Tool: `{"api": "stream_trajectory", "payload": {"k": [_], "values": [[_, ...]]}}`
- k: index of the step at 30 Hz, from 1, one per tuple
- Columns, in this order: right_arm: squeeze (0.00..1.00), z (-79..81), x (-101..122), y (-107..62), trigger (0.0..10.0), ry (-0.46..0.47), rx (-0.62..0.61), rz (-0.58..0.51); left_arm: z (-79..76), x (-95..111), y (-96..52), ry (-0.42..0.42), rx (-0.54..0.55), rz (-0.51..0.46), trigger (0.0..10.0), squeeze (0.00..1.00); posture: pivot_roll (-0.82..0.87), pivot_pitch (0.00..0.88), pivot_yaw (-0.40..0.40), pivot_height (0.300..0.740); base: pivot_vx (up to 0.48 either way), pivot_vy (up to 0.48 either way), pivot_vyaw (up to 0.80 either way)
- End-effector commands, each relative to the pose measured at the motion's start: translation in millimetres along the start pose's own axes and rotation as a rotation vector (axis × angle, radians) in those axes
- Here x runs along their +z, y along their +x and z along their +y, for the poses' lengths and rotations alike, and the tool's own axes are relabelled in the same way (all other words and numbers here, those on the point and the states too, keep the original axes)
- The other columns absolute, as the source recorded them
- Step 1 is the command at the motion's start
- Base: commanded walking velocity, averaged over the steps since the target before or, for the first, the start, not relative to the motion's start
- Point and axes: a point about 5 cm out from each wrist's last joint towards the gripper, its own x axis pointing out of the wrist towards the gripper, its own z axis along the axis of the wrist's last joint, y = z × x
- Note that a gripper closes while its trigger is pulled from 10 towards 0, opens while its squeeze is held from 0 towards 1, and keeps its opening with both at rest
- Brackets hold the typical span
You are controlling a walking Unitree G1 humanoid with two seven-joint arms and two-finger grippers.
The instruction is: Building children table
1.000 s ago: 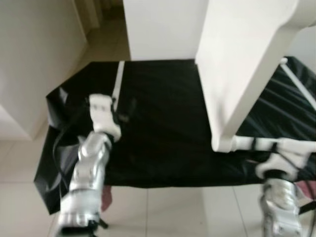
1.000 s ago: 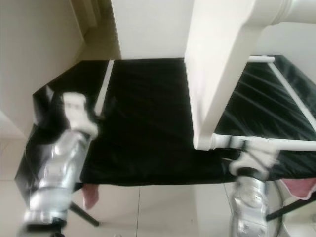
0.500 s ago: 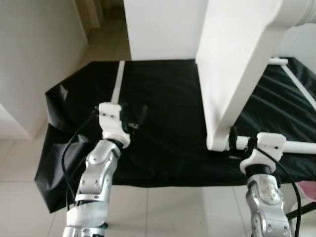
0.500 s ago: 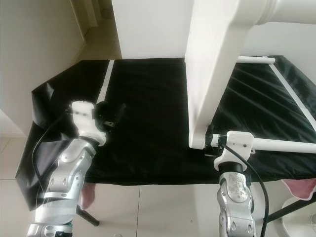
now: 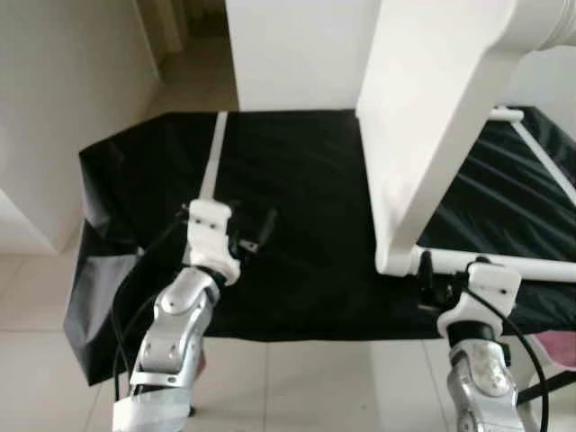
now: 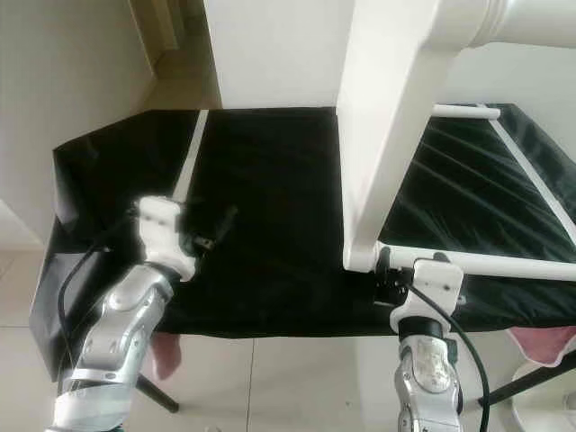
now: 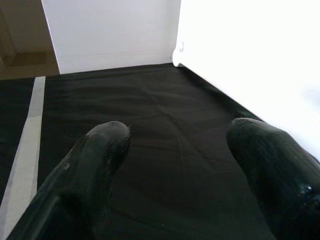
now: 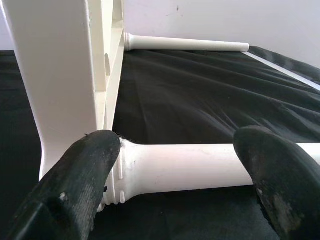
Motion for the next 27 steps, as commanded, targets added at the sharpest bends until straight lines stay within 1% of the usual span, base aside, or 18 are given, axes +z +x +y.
{"api": "stream_trajectory", "payload": {"k": [1,27], "values": [[0.00,0.6,0.0,0.8,10.0,0.001,-0.002,-0.002,0.8,2.3,-0.5,0.005,0.009,-0.009,10.0,0.00,0.00,0.000,0.001,0.740,0.000,0.000,0.00],[0.00,0.6,0.0,0.8,10.0,0.001,-0.002,-0.002,0.8,2.3,-0.5,0.005,0.009,-0.009,10.0,0.00,0.00,0.000,0.001,0.740,0.000,0.000,0.00]]}}
